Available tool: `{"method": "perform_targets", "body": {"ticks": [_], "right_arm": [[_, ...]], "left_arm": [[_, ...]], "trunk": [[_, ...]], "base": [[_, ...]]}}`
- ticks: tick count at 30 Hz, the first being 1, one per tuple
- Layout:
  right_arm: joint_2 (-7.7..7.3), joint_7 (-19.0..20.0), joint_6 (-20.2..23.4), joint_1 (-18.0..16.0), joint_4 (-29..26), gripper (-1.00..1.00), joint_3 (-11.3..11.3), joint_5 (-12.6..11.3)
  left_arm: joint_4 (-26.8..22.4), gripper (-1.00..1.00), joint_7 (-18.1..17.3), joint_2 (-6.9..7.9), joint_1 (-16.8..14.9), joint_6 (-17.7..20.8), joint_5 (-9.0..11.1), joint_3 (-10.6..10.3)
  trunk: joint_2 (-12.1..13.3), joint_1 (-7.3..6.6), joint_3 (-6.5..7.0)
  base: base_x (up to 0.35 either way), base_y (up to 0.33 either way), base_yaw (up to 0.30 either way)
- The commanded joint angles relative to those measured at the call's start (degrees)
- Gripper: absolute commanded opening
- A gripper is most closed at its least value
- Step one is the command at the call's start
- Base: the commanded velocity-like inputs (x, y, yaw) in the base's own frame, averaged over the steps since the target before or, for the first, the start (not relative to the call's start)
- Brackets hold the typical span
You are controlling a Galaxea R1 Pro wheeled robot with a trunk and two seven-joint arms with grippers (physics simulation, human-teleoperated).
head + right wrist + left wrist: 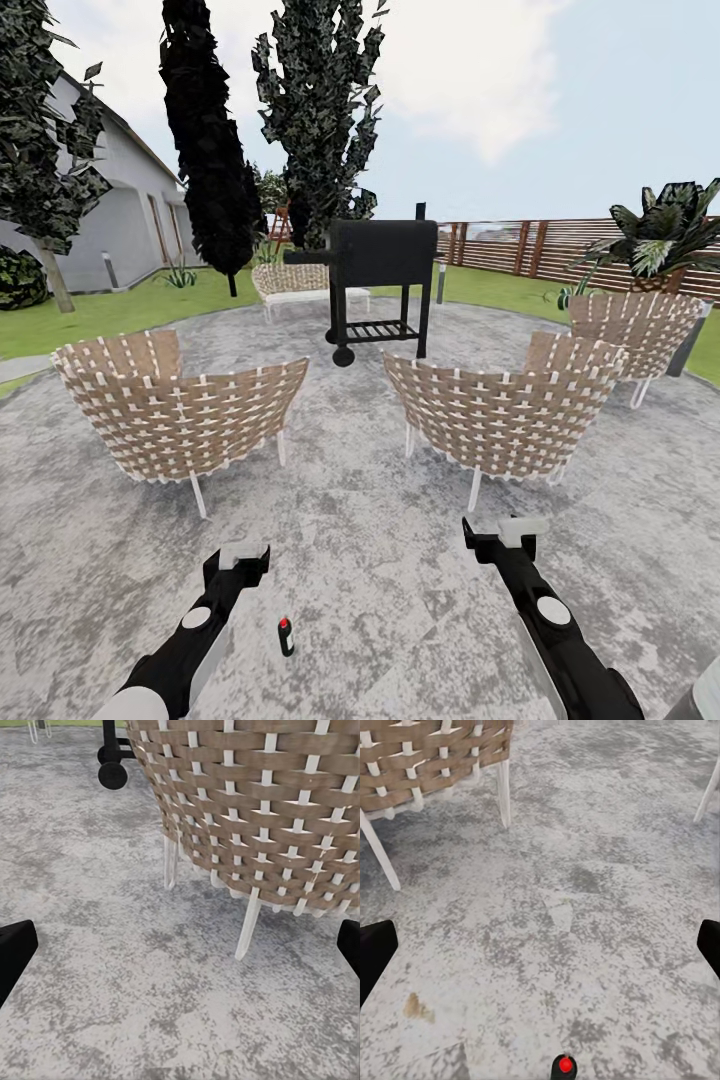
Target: In the garden, pick up the pesticide atomizer on the floor and spray pesticide onto both trees until each tree trunk is fully covered.
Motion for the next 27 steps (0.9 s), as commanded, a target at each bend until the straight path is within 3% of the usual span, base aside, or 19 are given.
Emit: {"method": "perform_targets", "body": {"ticks": [1,17,27], "right_arm": [[0.00,0.00,0.00,0.00,0.00,1.00,0.00,0.00],[0.09,0.00,0.00,0.00,-0.09,1.00,-0.08,0.00],[0.09,0.00,0.00,0.00,-0.09,1.00,-0.15,0.00]], "left_arm": [[0.03,1.00,0.00,0.00,0.00,0.00,0.00,0.00],[0.69,1.00,0.04,0.03,0.00,0.09,0.00,0.60],[0.86,1.00,0.09,0.01,0.00,0.05,-0.04,0.61]], "trunk": [[-0.40,0.22,-0.18],[-6.82,3.73,-3.08],[-10.83,5.93,-5.62]], "base": [[0.000,0.000,0.000],[0.000,0.000,0.000],[0.000,0.000,0.000]]}}
